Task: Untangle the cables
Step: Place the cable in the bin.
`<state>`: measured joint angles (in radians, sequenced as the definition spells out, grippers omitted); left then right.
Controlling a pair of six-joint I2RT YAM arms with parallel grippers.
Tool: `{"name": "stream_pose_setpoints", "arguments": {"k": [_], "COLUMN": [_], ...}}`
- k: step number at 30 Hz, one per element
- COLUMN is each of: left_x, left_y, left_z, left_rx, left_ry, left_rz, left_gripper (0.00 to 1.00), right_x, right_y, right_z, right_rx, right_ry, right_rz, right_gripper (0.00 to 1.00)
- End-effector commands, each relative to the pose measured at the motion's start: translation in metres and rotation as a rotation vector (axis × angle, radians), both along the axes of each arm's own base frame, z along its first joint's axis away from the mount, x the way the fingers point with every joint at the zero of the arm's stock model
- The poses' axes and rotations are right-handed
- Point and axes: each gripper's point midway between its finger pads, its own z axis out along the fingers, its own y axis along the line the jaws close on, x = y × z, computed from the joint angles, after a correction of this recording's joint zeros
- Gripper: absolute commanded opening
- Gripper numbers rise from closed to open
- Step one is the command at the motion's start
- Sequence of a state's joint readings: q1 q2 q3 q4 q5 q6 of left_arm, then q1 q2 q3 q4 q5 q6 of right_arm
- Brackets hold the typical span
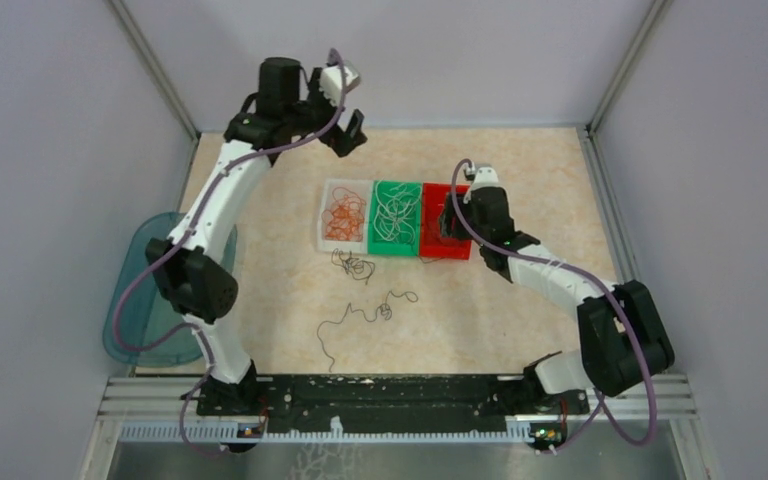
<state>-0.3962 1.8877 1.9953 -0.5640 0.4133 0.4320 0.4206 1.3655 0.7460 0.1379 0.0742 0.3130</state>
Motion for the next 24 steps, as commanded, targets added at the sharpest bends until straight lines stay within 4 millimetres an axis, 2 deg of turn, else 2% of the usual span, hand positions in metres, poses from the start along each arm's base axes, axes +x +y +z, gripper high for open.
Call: {"name": "stream_pose_setpoints", "arguments": {"k": [1, 6, 9, 11, 14, 17, 20, 24], "left_x": [-0.027, -0.037, -0.041, -0.043, -0.047, -0.052, -0.054, -0.056], "left_y": [0.019, 0.053, 0.067, 0.073, 0.079, 0.082, 0.084, 0.087], "left_z": [0.017, 0.016, 0.019, 0.017, 0.015, 0.014, 0.014, 0.018], "left_rx": [-0.083, -0.117, -0.137, -0.135, -0.128, -0.135, -0.135, -0.145], "left_ry": [0.036, 0.051, 0.043, 0.04, 0.029, 0.027, 0.024, 0.021], "left_rz": [-0.043, -0.019, -0.004, 0.0, 0.002, -0.003, 0.0, -0.002], "left_gripper": [1.0, 1.0, 1.0, 1.0, 1.0, 1.0, 1.0, 1.0], "right_x": [0.024, 0.023, 0.008, -0.009, -0.033, -0.055, -0.059, -0.057], "right_y": [0.002, -0.021, -0.038, -0.044, -0.042, -0.031, -0.019, -0.014], "right_z": [0.037, 0.044, 0.052, 0.048, 0.04, 0.027, 0.021, 0.004], "right_rx": [-0.066, -0.191, -0.172, -0.135, -0.055, 0.045, 0.118, 0.093], "right_ry": [-0.091, -0.063, -0.032, 0.019, 0.095, 0.171, 0.195, 0.272], "right_rz": [0.036, -0.028, -0.121, -0.16, -0.171, -0.144, -0.121, -0.111], "right_gripper": [0.59, 0.61, 0.62, 0.62, 0.62, 0.6, 0.52, 0.5]}}
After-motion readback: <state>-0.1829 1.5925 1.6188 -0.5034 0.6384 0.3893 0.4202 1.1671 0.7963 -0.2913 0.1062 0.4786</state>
